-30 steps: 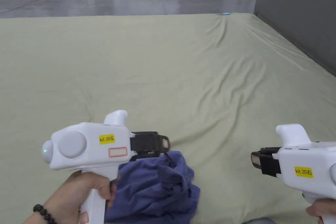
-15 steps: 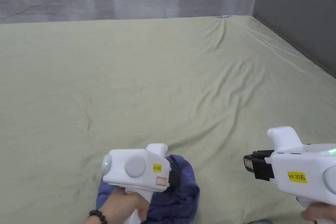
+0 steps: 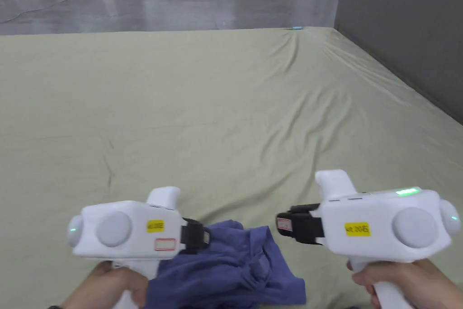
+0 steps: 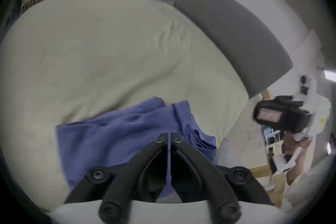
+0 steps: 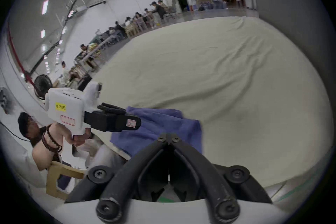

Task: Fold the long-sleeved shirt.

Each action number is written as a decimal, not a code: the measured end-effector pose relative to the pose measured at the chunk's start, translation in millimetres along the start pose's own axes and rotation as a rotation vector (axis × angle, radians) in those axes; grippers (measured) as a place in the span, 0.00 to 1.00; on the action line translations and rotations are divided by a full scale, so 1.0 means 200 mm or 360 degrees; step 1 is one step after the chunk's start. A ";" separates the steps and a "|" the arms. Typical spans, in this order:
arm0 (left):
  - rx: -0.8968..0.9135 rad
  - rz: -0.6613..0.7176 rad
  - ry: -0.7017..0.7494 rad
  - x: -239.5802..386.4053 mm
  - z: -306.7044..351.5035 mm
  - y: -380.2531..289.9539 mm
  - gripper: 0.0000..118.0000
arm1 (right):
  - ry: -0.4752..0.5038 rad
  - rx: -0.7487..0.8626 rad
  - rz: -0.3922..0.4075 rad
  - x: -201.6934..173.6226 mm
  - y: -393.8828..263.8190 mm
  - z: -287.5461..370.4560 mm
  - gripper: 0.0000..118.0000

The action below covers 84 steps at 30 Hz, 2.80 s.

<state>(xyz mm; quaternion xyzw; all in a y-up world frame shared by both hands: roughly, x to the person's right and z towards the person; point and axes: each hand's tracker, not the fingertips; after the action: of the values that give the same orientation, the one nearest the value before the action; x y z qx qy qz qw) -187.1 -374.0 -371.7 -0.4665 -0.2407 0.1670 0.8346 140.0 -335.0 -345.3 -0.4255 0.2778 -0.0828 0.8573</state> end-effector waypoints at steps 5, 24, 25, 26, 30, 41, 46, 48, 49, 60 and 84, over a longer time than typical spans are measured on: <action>0.0101 0.0185 0.0046 -0.30 0.24 -0.06 0.00 | 0.0096 -0.0210 -0.0014 -0.08 0.05 -0.39 0.00; -0.0063 0.0329 -0.0075 -0.53 -0.14 -0.19 0.47 | 0.0023 -0.0482 -0.0253 0.14 -0.16 -0.66 0.00; -0.0047 0.0245 0.0011 -0.48 -0.14 -0.18 0.15 | 0.0024 -0.0479 -0.0253 0.14 -0.16 -0.66 0.00; -0.0034 0.0125 0.0191 -0.43 -0.13 -0.18 0.06 | 0.0023 -0.0477 -0.0254 0.14 -0.16 -0.66 0.00; -0.0009 0.0279 -0.0082 -0.44 -0.05 -0.15 0.00 | -0.0011 -0.0486 -0.0235 0.11 -0.15 -0.66 0.00; 0.0122 0.0158 0.0056 -0.66 0.38 -0.02 0.00 | 0.0023 -0.0220 -0.0047 -0.38 0.10 -0.64 0.00; 0.0175 0.0158 0.0244 -1.12 0.82 0.00 0.00 | 0.0028 0.0084 0.0282 -0.87 0.23 -0.82 0.00; 0.0275 0.0145 0.0396 -1.34 1.02 -0.01 0.00 | 0.0050 0.0203 0.0442 -1.08 0.26 -0.95 0.00; 0.0263 0.0140 0.0393 -1.46 1.12 -0.02 0.00 | 0.0039 0.0259 0.0495 -1.19 0.26 -1.01 0.00; 0.0282 0.0428 0.0711 -2.18 1.46 -0.19 0.39 | 0.0205 0.0292 0.0630 -1.81 0.26 -1.73 0.00; 0.1266 -0.0244 0.0804 -0.08 0.92 0.34 0.00 | -0.0478 0.1003 0.0404 -0.64 0.55 -0.02 0.00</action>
<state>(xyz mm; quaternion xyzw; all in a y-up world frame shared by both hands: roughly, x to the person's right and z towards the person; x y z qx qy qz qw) -306.5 -218.3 -350.5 -0.1176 0.0186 0.0655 0.9907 20.6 -220.0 -380.2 -0.1101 0.1605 0.0061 0.9809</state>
